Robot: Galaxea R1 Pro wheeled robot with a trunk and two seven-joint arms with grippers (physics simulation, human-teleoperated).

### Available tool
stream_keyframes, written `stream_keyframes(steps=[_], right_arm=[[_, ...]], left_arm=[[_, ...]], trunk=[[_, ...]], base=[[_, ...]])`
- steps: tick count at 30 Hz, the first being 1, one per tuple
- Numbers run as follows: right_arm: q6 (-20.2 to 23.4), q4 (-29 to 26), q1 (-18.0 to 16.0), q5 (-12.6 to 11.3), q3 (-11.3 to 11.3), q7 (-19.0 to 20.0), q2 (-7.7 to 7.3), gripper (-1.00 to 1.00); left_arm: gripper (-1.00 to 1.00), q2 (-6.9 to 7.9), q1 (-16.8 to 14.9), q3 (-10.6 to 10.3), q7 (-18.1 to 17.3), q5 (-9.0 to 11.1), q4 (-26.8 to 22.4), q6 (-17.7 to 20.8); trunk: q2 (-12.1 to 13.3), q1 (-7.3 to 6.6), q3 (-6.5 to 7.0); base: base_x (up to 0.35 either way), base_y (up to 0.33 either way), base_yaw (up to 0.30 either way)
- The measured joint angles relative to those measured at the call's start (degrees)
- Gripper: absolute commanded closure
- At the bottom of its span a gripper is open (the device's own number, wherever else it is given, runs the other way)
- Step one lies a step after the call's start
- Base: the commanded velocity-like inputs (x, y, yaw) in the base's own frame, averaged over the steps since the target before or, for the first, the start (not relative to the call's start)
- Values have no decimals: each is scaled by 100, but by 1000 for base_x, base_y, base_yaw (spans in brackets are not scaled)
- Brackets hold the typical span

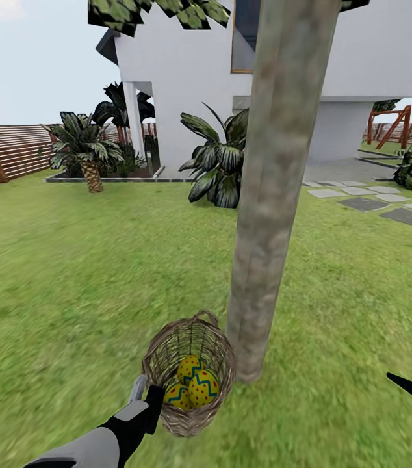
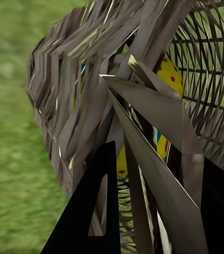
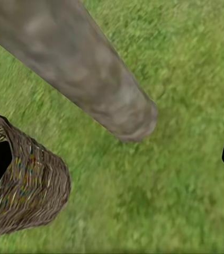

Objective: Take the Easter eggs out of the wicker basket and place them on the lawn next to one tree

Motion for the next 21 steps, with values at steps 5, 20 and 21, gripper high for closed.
stream_keyframes(steps=[5, 20, 21], right_arm=[[0, 0, 0, 2, 1, -7, 2, -100], [0, 16, 0, 1, 1, -9, 7, -100], [0, 17, 0, 1, 1, -9, 3, -100]], left_arm=[[100, 0, 0, 1, 0, -1, -2, 1], [100, 0, 0, 0, 0, -1, -2, 1], [100, 0, 0, 1, 0, -1, -2, 0]], trunk=[[-201, 110, -90], [-805, 440, -361], [-845, 462, -379]], base=[[0, 0, 0], [0, 0, 0], [0, 0, 0]])
